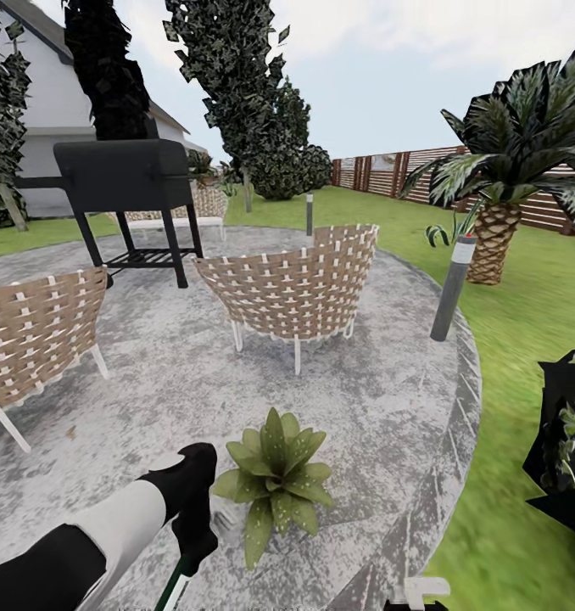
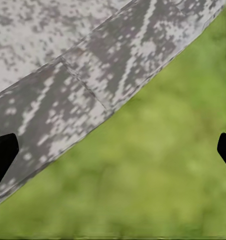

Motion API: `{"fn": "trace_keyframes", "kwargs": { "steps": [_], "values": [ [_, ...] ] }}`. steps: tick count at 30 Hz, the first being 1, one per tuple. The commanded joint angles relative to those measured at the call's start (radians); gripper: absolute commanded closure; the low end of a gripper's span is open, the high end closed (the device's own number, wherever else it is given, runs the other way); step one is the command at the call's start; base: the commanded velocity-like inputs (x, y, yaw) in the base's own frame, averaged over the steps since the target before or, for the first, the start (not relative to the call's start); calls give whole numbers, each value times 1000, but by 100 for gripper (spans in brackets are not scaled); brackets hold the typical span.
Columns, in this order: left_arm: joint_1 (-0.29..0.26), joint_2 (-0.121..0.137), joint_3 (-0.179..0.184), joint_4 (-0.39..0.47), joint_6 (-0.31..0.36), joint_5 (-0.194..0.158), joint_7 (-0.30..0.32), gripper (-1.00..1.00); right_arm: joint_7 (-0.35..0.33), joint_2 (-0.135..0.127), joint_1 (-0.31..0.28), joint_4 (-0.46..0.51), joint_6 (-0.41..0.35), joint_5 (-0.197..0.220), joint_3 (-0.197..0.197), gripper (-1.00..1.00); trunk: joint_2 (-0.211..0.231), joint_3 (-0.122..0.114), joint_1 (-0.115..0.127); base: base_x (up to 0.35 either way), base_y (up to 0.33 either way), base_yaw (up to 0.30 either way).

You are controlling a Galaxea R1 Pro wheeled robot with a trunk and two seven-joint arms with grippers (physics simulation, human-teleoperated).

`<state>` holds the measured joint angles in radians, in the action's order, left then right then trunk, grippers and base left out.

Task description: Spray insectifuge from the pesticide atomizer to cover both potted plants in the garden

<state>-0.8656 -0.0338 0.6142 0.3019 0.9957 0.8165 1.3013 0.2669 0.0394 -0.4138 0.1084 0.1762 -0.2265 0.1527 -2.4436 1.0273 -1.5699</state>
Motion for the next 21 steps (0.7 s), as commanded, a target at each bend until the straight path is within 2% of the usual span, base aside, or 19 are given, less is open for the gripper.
{"fn": "trace_keyframes", "kwargs": {
  "steps": [1,6,9,11,17,21],
  "values": [
    [0,0,-1,2,9,10,9,100,3,1,0,-1,3,-10,8,-100,0,1,1,-212,224,-21],
    [0,19,-2,34,9,10,9,100,4,1,0,-2,3,-11,8,-100,0,1,1,-58,307,-4],
    [-1,48,-2,120,9,11,9,100,3,1,0,-2,3,-11,8,-100,0,1,1,153,306,0],
    [-8,54,-1,151,9,12,9,100,3,1,0,-3,3,-11,8,-100,0,1,1,224,269,0],
    [-16,43,1,161,10,11,20,100,5,0,0,-1,3,-11,8,-100,0,1,1,243,244,0],
    [-9,43,0,160,11,10,18,100,5,0,0,-1,3,-10,8,-100,0,1,1,69,65,-158]
  ]
}}
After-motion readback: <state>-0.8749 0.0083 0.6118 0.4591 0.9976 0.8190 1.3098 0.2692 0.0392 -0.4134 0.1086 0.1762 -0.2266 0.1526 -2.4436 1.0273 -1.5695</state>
